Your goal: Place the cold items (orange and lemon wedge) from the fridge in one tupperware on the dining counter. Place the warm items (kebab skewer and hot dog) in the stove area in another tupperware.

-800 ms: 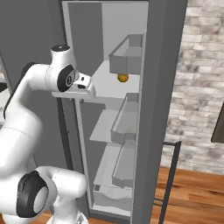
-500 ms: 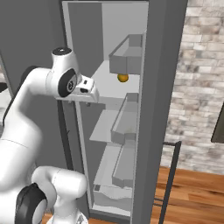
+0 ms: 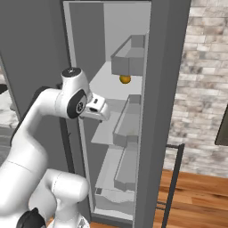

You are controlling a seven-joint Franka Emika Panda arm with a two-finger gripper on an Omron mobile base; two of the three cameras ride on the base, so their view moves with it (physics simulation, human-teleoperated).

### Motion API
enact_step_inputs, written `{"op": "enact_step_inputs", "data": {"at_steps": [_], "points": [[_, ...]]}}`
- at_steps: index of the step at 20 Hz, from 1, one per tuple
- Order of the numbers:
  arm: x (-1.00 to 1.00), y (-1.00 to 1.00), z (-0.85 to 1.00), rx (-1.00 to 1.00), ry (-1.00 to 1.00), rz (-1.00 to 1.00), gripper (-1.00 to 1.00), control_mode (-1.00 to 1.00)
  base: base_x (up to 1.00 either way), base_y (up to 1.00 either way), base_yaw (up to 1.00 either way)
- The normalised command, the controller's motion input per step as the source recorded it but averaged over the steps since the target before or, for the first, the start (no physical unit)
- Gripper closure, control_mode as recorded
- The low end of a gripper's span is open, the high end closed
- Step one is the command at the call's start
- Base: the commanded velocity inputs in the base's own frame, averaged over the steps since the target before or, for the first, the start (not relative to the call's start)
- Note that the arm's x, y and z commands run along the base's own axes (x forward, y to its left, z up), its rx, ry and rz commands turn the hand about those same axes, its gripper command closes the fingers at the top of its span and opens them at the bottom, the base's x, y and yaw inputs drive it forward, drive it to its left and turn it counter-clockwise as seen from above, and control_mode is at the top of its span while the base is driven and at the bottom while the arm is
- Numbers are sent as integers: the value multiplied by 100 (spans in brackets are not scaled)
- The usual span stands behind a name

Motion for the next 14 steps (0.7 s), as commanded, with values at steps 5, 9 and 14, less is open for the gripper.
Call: {"op": "enact_step_inputs", "data": {"at_steps": [5, 9, 14], "points": [[35, -7, -59, -1, 0, -3, -100, -100, 0, 0, 0], [6, -7, -56, -4, 0, -1, -100, -100, 0, 0, 0], [22, 0, -47, -4, 0, -5, -100, -100, 0, 0, 0]]}}
